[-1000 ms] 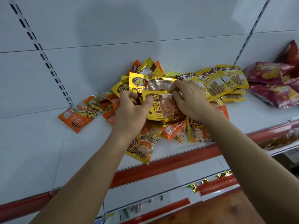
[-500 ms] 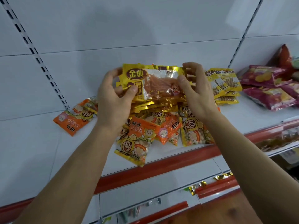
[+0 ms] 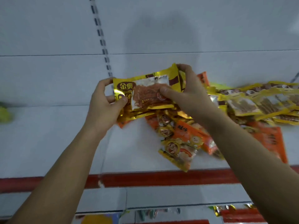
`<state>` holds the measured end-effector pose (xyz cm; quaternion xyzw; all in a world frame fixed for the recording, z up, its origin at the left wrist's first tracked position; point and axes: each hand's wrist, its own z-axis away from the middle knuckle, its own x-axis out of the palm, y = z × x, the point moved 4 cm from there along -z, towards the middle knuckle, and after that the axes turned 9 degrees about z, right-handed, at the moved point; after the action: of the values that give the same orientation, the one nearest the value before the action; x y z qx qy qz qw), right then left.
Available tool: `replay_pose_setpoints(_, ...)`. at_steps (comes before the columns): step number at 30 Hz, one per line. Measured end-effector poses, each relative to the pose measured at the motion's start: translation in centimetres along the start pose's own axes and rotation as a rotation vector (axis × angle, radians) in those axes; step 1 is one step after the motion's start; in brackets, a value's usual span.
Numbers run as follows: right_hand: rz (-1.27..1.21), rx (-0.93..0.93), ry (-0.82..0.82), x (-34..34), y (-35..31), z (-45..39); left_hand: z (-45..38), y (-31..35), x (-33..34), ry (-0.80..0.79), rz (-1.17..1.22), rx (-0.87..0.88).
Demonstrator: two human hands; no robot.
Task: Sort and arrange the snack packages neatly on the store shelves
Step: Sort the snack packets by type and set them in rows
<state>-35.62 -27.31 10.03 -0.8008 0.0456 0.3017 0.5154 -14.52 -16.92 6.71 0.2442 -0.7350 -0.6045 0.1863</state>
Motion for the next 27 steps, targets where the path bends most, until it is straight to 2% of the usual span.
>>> replay_pose_setpoints(3,0.232,-0.043,-0.112,6.4,-2.7,-0.4,0.1,-1.9,-6.1,0.117,-0.141,-0.067)
replay_pose_setpoints(6,0.203,-0.042,-0.31,12.7,-5.2,-0.4,0.0,-3.9,-12.1,0.228,-0.211,-0.077)
replay_pose_setpoints(8,0.227,-0.058,-0.364,16.1,-6.4,-0.9,-0.3,-4.8,-15.5,0.277,-0.293,-0.074)
replay_pose_setpoints(12,0.233,-0.12,-0.237,21.4,-8.0,-2.2,-1.7,-5.2,-19.9,0.304,-0.282,-0.112)
replay_pose_setpoints(16,0.115,0.002,-0.09,25.0,-8.2,-3.2,-4.3,-5.6,-21.7,0.173,-0.358,-0.125)
replay_pose_setpoints(19,0.339,0.022,-0.121,27.3,-7.4,-3.5,-5.7,-6.3,-21.9,0.104,-0.561,-0.101)
replay_pose_setpoints(22,0.484,0.077,-0.146,27.1,-6.4,-3.3,-6.2,-7.5,-22.4,0.05,-0.652,-0.061)
replay_pose_setpoints(24,0.407,0.069,-0.131,25.8,-6.3,-2.9,-6.4,-7.3,-22.6,0.071,-0.699,0.01)
replay_pose_setpoints(27,0.339,0.003,0.0,22.7,-6.9,-1.6,-6.6,-5.7,-20.7,0.052,-0.696,0.119)
